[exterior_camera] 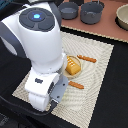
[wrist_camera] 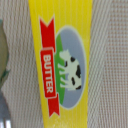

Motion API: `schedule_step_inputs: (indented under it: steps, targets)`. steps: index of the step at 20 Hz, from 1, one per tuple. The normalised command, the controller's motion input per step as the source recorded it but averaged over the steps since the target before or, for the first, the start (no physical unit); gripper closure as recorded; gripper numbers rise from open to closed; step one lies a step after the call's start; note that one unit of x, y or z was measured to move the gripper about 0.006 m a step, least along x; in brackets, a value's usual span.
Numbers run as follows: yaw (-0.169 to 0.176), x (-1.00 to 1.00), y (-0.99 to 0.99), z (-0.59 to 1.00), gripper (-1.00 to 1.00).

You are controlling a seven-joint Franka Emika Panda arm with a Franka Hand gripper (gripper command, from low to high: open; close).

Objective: Place the bread, butter, and milk from the table onto the serving area.

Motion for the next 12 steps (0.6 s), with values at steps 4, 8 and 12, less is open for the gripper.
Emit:
schedule_step_inputs:
  steps: [4,8,12]
  targets:
    - [-0.001,-0.39,0.32,0.92,-1.00]
    - [0.032,-0.62,0.53,0.72,-1.00]
    - [0.008,-0.73,0.75,0.60,-1.00]
